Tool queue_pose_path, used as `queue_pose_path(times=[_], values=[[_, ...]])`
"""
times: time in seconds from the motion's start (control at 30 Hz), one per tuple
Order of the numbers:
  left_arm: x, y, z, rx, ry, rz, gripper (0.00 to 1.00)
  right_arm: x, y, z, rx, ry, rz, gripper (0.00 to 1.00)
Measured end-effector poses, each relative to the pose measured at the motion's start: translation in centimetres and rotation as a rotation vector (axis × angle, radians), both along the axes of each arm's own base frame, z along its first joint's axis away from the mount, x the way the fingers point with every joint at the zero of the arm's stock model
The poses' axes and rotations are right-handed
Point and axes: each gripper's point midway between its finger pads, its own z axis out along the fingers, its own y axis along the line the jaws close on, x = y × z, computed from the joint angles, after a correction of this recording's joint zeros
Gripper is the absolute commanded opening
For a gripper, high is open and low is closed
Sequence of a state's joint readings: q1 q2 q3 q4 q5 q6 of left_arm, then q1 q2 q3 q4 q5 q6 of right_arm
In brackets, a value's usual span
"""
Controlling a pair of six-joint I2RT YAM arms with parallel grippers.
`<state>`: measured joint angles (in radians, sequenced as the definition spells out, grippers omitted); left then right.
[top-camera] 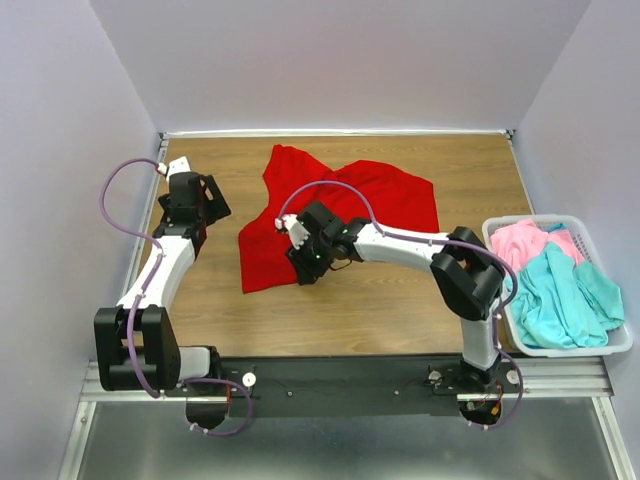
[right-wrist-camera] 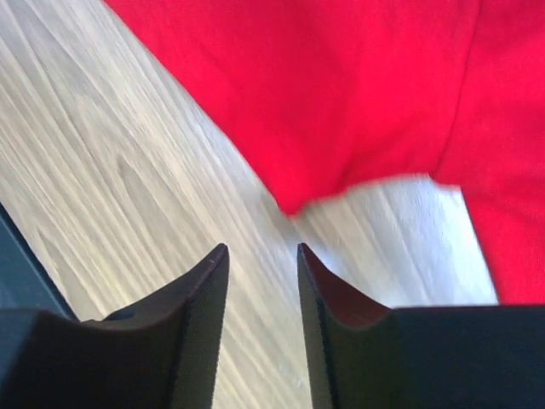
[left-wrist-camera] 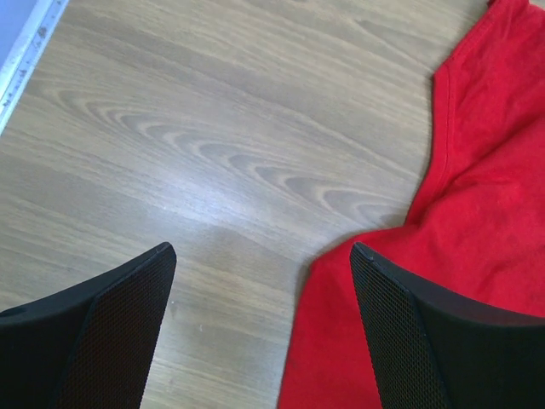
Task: Fold and stack the t-shirts
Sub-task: Flatten the tshirt out
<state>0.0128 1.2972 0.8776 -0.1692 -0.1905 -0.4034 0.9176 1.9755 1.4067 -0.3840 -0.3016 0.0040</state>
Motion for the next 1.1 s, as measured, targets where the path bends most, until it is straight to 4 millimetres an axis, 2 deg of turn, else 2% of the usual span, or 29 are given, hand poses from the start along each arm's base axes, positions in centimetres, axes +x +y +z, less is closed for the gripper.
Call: queue_pose_path(times=[0.07,0.13,0.3,0.37,0.43,0.5,0.57,0.63,0.7,0.8,0.9,0.93,0.97,1.1], values=[[-0.4,-0.5,-0.5,-0.011,0.021,-0.02,0.9,-0.3,-0.7,-0.1,-0.019,0.01,-0.025,0.52],[-0.9,-1.1,-1.2,-0.017,0.05,-0.038,0.9,-0.1,-1.4,1.1,-0.024,-0.011,-0.066,0.56],[-3.9,-4.9,-2.7,-0.054,0.119,-0.144,0.82,2.1,-3.9,6.1,0.033,-0.118,-0.207,0.56],[-4.9,-6.4,-3.0,-0.079,0.135,-0.176,0.81,3.9,-6.7,7.0,0.036,-0.139,-0.324,0.56],[-5.8,-8.0,-3.6,-0.096,0.159,-0.21,0.81,5.4,-9.4,6.9,0.024,-0.142,-0.425,0.56],[-6.6,-9.0,-4.4,-0.103,0.194,-0.235,0.81,7.3,-14.3,5.5,-0.028,-0.13,-0.584,0.56],[-7.6,-10.2,-5.4,-0.104,0.245,-0.26,0.8,8.2,-17.7,4.3,-0.069,-0.117,-0.701,0.56],[-8.8,-11.0,-6.8,-0.099,0.315,-0.27,0.8,7.9,-19.9,3.4,-0.104,-0.103,-0.772,0.56],[-9.8,-11.2,-7.9,-0.096,0.377,-0.266,0.8,7.3,-20.9,2.9,-0.118,-0.093,-0.806,0.56],[-10.8,-11.0,-8.8,-0.101,0.433,-0.242,0.79,6.8,-21.1,2.7,-0.114,-0.081,-0.824,0.56],[-11.4,-10.8,-9.3,-0.106,0.465,-0.214,0.74,6.3,-21.3,2.2,-0.115,-0.071,-0.833,0.56],[-11.5,-10.7,-9.8,-0.105,0.483,-0.202,0.65,6.0,-21.4,2.1,-0.114,-0.069,-0.835,0.56],[-11.6,-10.7,-10.1,-0.104,0.496,-0.195,0.61,5.9,-21.5,1.9,-0.114,-0.068,-0.836,0.56],[-12.8,-10.2,-12.1,-0.098,0.568,-0.155,0.58,5.4,-21.7,1.8,-0.111,-0.07,-0.836,0.56]])
